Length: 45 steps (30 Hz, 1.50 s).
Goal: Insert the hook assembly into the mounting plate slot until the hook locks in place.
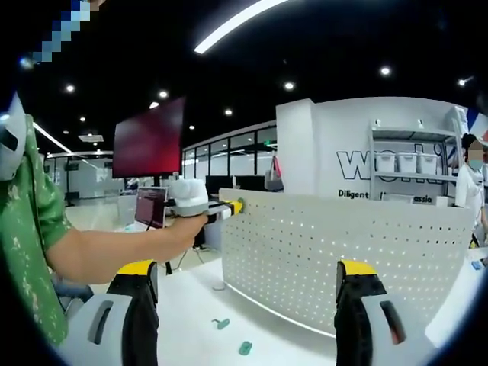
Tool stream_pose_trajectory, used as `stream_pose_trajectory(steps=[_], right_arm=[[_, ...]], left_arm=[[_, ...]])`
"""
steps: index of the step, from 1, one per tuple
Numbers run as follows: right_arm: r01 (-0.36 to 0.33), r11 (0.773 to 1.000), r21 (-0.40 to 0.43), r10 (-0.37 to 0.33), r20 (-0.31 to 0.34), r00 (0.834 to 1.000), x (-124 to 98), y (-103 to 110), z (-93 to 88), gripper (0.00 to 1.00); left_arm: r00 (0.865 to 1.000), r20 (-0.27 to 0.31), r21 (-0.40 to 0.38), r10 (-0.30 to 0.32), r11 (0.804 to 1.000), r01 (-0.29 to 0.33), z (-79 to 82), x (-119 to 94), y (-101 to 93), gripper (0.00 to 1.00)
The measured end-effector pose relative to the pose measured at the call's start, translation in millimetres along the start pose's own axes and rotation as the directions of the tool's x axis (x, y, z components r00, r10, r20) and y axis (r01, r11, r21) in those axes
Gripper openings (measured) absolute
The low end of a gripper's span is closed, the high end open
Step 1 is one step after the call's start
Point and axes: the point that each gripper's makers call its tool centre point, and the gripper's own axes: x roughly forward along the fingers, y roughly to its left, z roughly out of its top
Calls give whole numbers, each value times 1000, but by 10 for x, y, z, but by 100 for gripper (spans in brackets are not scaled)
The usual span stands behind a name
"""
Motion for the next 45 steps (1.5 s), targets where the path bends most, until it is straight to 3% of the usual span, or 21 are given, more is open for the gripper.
stream_pose_trajectory(steps=[45], right_arm=[[0,1000,6,0,-7,1000,-5,-21,-9,97]], left_arm=[[1000,-1,19,-7,1000,7,-116,51,-18,3]])
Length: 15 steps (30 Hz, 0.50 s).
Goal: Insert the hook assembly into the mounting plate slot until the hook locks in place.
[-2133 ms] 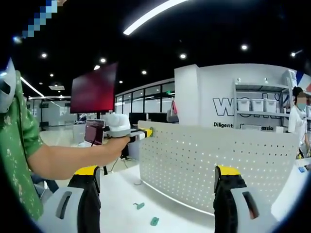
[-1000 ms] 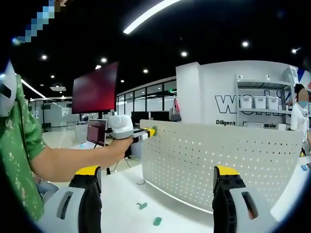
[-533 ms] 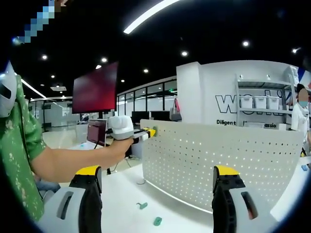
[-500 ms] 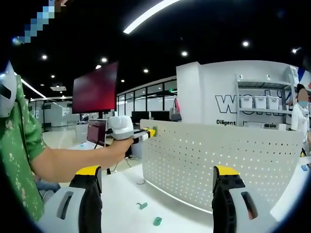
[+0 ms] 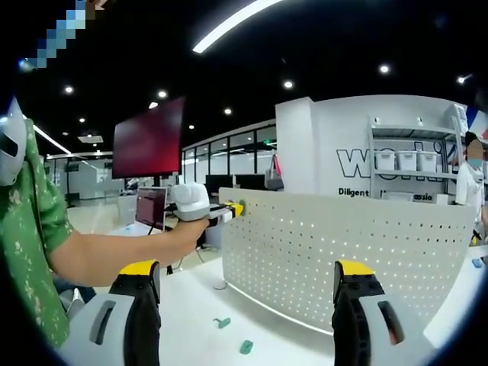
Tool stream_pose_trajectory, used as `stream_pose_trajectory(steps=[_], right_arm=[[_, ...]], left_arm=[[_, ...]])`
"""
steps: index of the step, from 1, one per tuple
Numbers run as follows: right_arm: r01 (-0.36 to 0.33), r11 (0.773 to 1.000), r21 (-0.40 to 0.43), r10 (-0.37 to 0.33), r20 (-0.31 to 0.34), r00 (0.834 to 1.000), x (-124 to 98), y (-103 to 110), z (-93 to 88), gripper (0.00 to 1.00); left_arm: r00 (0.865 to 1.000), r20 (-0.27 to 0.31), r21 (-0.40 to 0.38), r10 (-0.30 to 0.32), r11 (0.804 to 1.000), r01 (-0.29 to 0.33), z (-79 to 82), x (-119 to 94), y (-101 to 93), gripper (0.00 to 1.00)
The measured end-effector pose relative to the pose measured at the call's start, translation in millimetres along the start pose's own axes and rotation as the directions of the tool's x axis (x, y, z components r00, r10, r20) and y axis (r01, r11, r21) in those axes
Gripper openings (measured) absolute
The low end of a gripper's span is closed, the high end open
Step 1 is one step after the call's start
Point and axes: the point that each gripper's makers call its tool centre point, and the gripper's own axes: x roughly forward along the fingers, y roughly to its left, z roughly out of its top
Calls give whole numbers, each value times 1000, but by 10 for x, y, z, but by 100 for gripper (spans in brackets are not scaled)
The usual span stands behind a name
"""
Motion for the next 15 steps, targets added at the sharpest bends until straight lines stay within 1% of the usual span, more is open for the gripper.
stream_pose_trajectory(steps=[5,10,15], right_arm=[[-1,1000,-2,1,-6,1000,7,6,-16,96],[0,1000,1,0,-9,1000,10,1,-33,96],[-2,1000,0,2,-9,1000,17,7,-36,96]], left_arm=[[1000,6,0,0,1000,0,0,10,-1,3],[1000,3,31,-2,1000,2,-12,7,-1,3],[1000,7,32,-3,999,3,-15,-12,-3,3]])
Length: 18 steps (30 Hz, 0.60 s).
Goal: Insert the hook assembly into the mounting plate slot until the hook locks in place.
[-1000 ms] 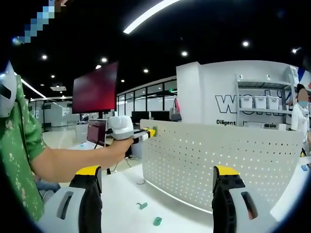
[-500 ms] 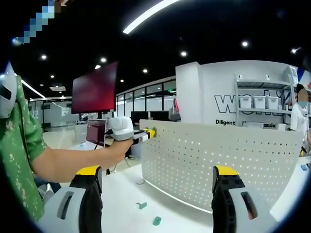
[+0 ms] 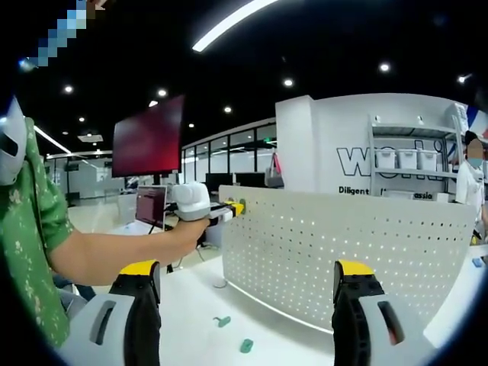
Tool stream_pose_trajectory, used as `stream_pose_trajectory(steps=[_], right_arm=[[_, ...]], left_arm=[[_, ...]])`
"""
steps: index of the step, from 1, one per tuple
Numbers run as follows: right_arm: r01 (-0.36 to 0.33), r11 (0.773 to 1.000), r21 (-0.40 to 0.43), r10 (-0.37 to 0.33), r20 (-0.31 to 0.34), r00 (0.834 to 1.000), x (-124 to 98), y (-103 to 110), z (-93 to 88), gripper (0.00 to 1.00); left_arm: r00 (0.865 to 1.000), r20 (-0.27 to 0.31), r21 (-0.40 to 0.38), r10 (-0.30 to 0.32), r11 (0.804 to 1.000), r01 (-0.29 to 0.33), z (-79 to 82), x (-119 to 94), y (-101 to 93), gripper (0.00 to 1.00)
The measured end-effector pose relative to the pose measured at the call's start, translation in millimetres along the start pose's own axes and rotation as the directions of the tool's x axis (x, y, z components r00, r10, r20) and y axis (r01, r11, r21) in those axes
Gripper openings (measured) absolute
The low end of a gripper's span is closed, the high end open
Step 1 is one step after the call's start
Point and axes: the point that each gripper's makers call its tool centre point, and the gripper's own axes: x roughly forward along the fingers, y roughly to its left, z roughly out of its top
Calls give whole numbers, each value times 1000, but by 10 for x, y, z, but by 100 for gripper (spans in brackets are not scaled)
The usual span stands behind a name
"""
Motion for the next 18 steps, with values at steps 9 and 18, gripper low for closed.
stream_pose_trajectory(steps=[9,18], right_arm=[[-4,1000,-3,4,-2,1000,-3,16,3,96],[-5,1000,-3,5,1,1000,-13,19,17,96]], left_arm=[[1000,-1,-19,-1,1000,1,10,-25,-5,3],[1000,-11,-32,-5,999,4,1,-11,-5,5]])
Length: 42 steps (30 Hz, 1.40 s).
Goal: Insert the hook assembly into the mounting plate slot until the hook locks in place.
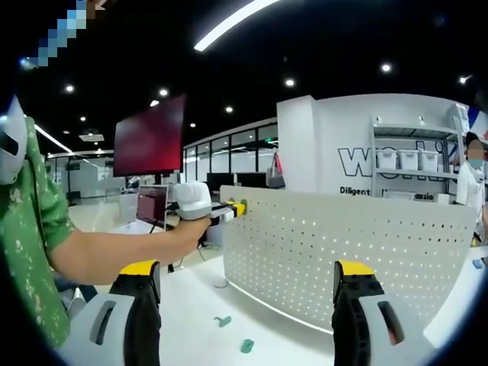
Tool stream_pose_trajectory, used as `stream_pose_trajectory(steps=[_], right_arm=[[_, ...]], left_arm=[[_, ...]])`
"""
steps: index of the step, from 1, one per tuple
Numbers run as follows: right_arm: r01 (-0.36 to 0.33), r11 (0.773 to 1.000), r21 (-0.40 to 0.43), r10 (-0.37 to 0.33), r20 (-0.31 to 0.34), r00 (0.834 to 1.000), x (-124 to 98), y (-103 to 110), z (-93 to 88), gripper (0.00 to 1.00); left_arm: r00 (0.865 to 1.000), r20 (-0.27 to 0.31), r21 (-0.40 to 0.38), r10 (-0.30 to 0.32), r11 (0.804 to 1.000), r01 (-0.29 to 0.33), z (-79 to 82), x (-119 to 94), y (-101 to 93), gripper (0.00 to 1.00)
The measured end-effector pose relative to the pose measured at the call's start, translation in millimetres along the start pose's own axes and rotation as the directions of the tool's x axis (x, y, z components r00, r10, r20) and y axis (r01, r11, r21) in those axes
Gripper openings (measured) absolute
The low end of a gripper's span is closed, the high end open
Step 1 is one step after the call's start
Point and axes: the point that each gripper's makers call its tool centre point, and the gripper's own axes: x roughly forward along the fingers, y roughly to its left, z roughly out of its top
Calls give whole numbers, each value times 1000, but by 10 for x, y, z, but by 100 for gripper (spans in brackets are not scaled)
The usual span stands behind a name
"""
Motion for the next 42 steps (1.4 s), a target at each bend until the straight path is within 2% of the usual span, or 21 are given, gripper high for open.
stream_pose_trajectory(steps=[17,42], right_arm=[[-8,1000,-6,8,2,1000,2,30,21,96],[-23,999,-27,24,22,999,-35,182,145,96]], left_arm=[[1000,8,-17,-13,1000,14,1,-32,-13,16],[999,2,-42,-41,998,41,-31,-392,-53,31]])
